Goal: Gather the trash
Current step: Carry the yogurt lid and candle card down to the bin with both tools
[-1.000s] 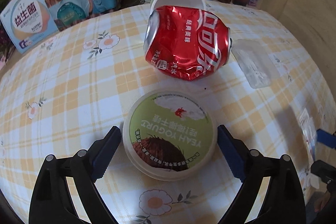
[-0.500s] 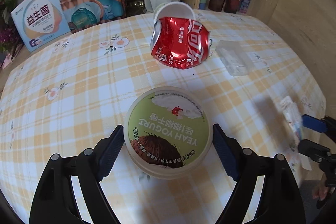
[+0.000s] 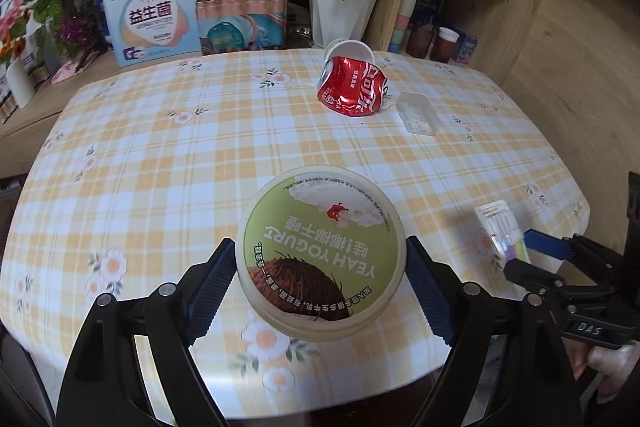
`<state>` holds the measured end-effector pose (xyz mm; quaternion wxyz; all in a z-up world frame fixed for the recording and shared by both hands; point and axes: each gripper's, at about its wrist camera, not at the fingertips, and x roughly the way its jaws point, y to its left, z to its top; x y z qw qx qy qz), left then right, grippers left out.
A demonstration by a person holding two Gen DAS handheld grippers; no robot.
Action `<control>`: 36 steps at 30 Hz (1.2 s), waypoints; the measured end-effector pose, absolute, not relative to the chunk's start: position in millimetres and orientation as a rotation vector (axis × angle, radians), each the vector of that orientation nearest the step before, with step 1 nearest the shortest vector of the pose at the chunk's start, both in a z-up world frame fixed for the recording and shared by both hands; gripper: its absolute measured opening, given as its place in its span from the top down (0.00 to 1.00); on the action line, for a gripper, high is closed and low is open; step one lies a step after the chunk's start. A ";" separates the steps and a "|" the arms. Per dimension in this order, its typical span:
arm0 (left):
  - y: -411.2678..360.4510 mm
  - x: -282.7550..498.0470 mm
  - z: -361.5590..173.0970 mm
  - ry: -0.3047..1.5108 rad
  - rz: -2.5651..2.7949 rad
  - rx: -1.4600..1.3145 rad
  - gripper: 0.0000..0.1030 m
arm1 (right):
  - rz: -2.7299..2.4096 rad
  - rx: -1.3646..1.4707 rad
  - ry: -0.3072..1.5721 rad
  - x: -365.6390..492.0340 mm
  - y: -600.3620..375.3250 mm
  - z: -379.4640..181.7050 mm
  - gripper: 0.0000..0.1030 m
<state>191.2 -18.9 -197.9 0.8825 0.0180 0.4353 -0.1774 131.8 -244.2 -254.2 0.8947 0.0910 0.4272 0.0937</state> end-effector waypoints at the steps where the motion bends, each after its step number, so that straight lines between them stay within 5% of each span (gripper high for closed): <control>1: -16.7 182.5 -194.3 0.900 -0.363 0.032 0.21 | 0.197 0.186 0.887 126.2 -242.0 -253.6 0.37; 16: -2.6 72.9 -162.6 0.822 -0.274 0.013 0.20 | 0.249 0.147 0.947 37.3 -214.0 -270.5 0.37; 36: 10.0 49.5 -175.8 0.858 -0.261 -0.021 0.20 | 0.319 0.091 1.084 17.1 -173.9 -300.6 0.31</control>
